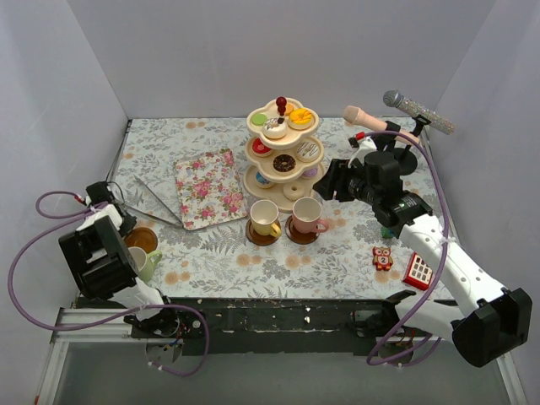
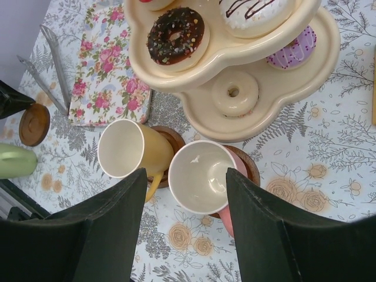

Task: Serve the afternoon tea
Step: Move the coaster to the center of the board.

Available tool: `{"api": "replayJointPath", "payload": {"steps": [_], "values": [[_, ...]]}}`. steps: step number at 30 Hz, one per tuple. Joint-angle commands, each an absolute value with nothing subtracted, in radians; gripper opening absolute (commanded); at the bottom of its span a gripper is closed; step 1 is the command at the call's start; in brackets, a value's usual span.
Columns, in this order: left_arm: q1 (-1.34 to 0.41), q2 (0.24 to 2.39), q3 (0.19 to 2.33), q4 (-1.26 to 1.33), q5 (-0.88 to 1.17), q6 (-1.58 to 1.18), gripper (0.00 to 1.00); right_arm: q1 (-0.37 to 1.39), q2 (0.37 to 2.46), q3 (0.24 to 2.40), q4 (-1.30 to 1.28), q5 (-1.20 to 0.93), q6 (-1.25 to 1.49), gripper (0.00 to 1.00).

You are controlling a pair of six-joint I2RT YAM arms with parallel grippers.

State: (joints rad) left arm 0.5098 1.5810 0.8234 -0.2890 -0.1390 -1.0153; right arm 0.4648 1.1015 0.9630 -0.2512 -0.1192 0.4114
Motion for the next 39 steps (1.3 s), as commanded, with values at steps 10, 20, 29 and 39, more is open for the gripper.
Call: {"api": "replayJointPath", "payload": {"steps": [10, 20, 29, 39], "values": [[0.440, 1.381, 0.807, -0.422, -0.158, -1.072, 0.45, 0.460, 1.040, 0.948, -0.212, -0.124, 0.411, 0.65], [0.503, 1.425, 0.827, -0.557, -0.104, -1.117, 0.70, 0.459, 1.006, 0.943, -0.210, -0.124, 0.414, 0.65], [0.502, 1.384, 0.818, -0.595, -0.120, -1.154, 0.72, 0.460, 0.982, 0.937, -0.204, -0.121, 0.428, 0.65], [0.479, 1.447, 0.804, -0.575, -0.066, -1.140, 0.53, 0.459, 0.969, 0.925, -0.207, -0.104, 0.431, 0.65]]}}
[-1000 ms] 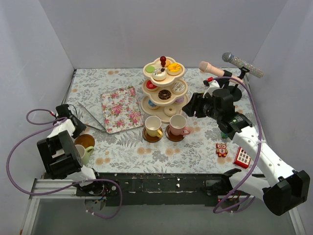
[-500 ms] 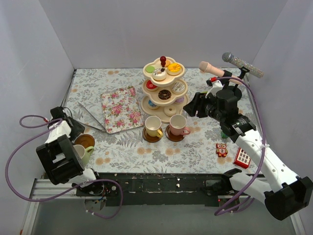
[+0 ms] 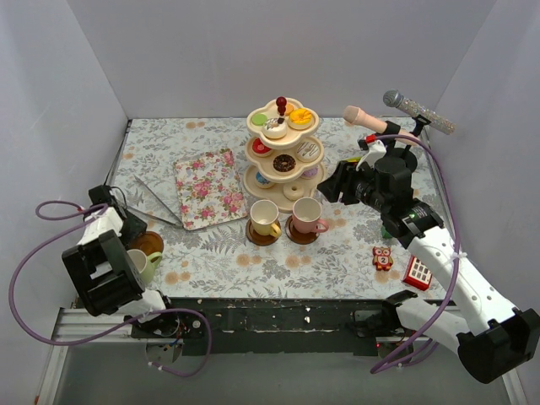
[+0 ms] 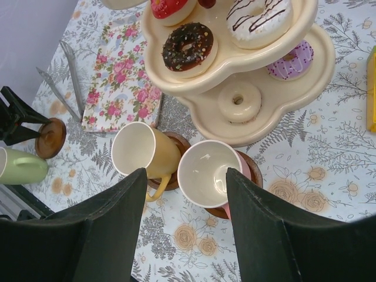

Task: Serve the afternoon tea
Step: Move the coaster to the center of the board.

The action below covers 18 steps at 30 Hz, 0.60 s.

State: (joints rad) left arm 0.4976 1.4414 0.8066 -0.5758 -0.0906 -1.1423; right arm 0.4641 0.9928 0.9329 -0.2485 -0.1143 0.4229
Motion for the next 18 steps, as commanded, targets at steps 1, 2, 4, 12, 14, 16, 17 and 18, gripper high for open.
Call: {"api": "replayJointPath", "payload": {"steps": [1, 2, 4, 12, 14, 16, 17, 18], "values": [[0.463, 1.450, 0.802, -0.574, -0.066, -1.140, 0.51, 0.457, 0.971, 0.925, -0.206, -0.104, 0.433, 0.65], [0.445, 1.456, 0.804, -0.575, -0.067, -1.138, 0.51, 0.456, 0.969, 0.923, -0.203, -0.104, 0.436, 0.65], [0.401, 1.488, 0.810, -0.580, -0.074, -1.141, 0.50, 0.459, 0.976, 0.923, -0.193, -0.109, 0.440, 0.65], [0.273, 1.554, 0.821, -0.595, -0.080, -1.155, 0.48, 0.457, 0.989, 0.927, -0.189, -0.107, 0.439, 0.65], [0.255, 1.552, 0.816, -0.589, -0.061, -1.158, 0.47, 0.456, 0.996, 0.922, -0.184, -0.109, 0.442, 0.64], [0.244, 1.560, 0.799, -0.572, -0.034, -1.172, 0.48, 0.456, 1.003, 0.920, -0.178, -0.117, 0.446, 0.65], [0.238, 1.566, 0.795, -0.568, -0.035, -1.180, 0.47, 0.456, 1.006, 0.920, -0.176, -0.121, 0.446, 0.65], [0.233, 1.577, 0.789, -0.565, -0.032, -1.183, 0.47, 0.456, 1.008, 0.922, -0.175, -0.124, 0.448, 0.64]]}}
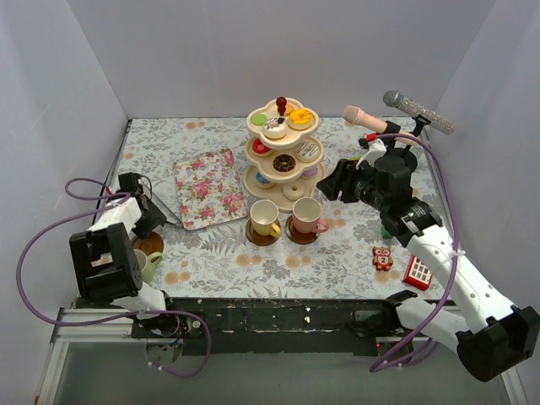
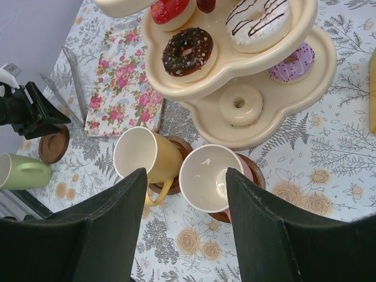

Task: Serve the afternoon tea
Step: Move the coaster to the center of the board.

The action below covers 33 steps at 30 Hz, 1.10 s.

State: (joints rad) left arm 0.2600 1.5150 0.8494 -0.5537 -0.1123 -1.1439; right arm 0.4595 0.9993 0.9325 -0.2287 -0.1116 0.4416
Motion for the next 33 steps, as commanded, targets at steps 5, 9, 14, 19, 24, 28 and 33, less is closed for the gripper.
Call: {"api": "replayJointPath", "payload": {"steps": [5, 9, 14, 19, 24, 28, 33], "values": [[0.226, 1.508, 0.753, -0.548, -0.083, -1.222, 0.52, 0.456, 1.012, 0.920, -0.179, -0.118, 0.445, 0.64], [0.227, 1.361, 0.736, -0.560, -0.167, -1.259, 0.59, 0.456, 1.019, 0.917, -0.179, -0.121, 0.445, 0.64], [0.227, 1.256, 0.700, -0.586, -0.196, -1.315, 0.65, 0.456, 1.022, 0.917, -0.172, -0.127, 0.449, 0.64], [0.229, 1.302, 0.698, -0.577, -0.213, -1.315, 0.71, 0.453, 1.020, 0.913, -0.173, -0.129, 0.448, 0.64], [0.229, 1.388, 0.707, -0.523, -0.212, -1.307, 0.71, 0.454, 1.009, 0.904, -0.175, -0.123, 0.446, 0.64], [0.227, 1.436, 0.715, -0.508, -0.167, -1.298, 0.69, 0.454, 1.006, 0.897, -0.175, -0.115, 0.448, 0.64], [0.198, 1.425, 0.675, -0.477, -0.109, -1.307, 0.64, 0.451, 1.020, 0.897, -0.163, -0.126, 0.456, 0.64]]}}
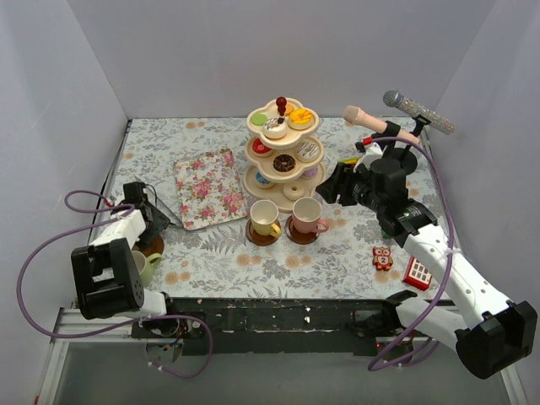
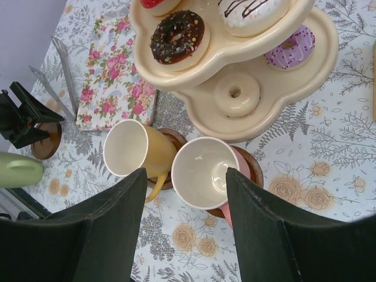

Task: Serve the afternoon tea
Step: Move the coaster to the center of the board.

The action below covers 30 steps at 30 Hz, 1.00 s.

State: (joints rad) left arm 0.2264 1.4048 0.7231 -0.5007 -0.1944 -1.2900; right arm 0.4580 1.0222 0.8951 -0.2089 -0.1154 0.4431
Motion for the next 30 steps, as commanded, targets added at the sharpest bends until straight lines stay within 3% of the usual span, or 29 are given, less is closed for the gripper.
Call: {"api": "replayJointPath", "payload": {"steps": [1, 17, 30], "values": [[0.189, 1.430, 0.670, -0.477, -0.097, -1.308, 0.64, 0.451, 1.025, 0.897, -0.158, -0.132, 0.456, 0.64], [-0.038, 1.428, 0.615, -0.483, -0.041, -1.413, 0.59, 0.453, 1.057, 0.902, -0.143, -0.147, 0.466, 0.64], [-0.129, 1.279, 0.572, -0.566, -0.115, -1.523, 0.55, 0.451, 1.072, 0.911, -0.129, -0.153, 0.471, 0.64]]}}
